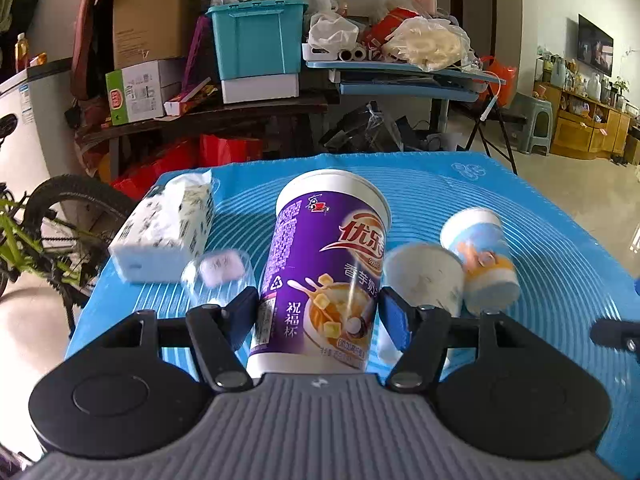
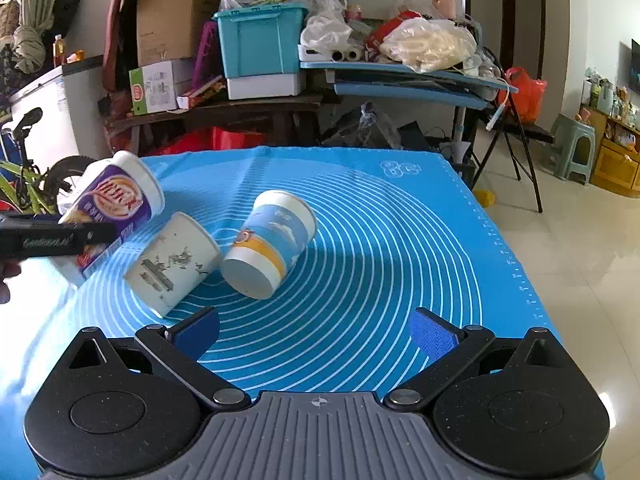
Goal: Flip cup upside down
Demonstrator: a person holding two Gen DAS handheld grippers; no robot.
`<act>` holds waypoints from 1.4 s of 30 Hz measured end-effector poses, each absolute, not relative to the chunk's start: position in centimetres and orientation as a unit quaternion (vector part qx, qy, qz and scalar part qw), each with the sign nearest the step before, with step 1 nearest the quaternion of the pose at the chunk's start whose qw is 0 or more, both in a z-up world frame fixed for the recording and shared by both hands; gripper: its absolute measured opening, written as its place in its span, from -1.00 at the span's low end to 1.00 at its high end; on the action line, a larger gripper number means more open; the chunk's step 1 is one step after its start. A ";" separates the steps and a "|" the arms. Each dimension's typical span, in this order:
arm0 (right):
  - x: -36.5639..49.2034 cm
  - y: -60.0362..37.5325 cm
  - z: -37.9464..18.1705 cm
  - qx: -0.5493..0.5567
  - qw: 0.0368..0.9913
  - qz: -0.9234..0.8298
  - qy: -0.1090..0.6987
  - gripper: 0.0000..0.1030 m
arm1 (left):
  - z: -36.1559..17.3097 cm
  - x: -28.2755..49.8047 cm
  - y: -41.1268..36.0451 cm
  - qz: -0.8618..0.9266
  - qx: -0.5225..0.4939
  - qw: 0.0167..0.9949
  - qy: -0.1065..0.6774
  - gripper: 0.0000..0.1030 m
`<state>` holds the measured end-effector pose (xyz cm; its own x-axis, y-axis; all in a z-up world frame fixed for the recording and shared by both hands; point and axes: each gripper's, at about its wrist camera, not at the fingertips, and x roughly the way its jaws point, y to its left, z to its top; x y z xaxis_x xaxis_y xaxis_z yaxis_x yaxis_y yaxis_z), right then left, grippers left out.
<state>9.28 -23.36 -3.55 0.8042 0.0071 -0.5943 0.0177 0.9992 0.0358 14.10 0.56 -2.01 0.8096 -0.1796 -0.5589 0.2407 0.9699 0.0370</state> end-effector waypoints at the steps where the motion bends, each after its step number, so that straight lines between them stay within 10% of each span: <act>1: 9.0 -23.3 -3.4 0.019 0.950 -0.001 0.311 1.00 | -2.0 13.3 0.6 -0.109 0.053 0.950 0.289 0.29; 42: 2.5 -20.5 -2.6 -0.022 0.944 0.028 0.327 1.00 | -6.4 2.4 0.3 -0.084 0.017 0.947 0.309 0.31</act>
